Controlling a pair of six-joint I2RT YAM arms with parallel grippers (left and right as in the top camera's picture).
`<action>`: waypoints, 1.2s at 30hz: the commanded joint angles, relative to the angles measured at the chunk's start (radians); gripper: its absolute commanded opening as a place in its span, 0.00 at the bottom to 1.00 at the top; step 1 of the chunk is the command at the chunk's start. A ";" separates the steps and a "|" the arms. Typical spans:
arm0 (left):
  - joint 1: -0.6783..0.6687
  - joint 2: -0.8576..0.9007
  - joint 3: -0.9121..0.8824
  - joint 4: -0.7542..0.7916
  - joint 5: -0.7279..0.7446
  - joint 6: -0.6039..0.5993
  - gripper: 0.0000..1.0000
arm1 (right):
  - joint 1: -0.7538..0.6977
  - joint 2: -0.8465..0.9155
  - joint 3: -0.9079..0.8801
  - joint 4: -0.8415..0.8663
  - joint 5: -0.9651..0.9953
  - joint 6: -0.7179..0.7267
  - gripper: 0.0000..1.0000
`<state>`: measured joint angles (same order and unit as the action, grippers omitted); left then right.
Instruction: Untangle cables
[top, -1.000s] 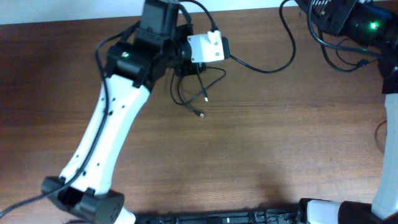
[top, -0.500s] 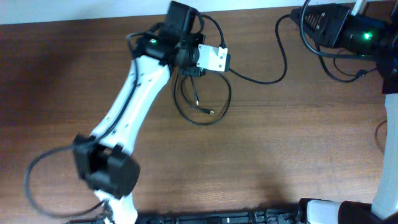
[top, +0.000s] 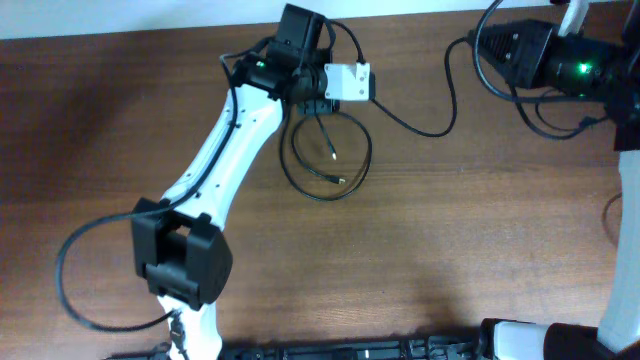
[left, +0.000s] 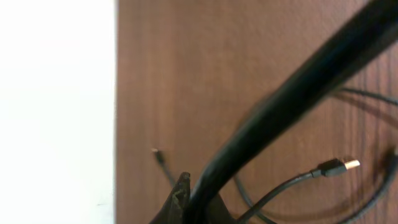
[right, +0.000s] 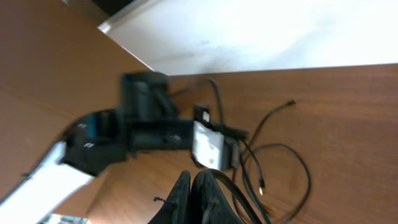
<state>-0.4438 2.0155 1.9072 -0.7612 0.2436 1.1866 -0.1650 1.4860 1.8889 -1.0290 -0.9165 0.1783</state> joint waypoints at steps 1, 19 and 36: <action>-0.002 -0.066 0.005 0.059 0.129 -0.190 0.00 | -0.005 0.002 0.007 -0.042 0.056 -0.101 0.04; -0.084 -0.066 0.005 0.325 0.441 -0.521 0.00 | 0.076 0.168 0.007 -0.255 -0.032 -0.516 0.04; -0.113 -0.066 0.005 0.352 0.441 -0.521 0.00 | 0.125 0.217 0.007 -0.234 0.019 -0.522 0.04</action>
<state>-0.5533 1.9755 1.9076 -0.4168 0.6590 0.6868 -0.0494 1.6981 1.8889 -1.2713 -0.9119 -0.3267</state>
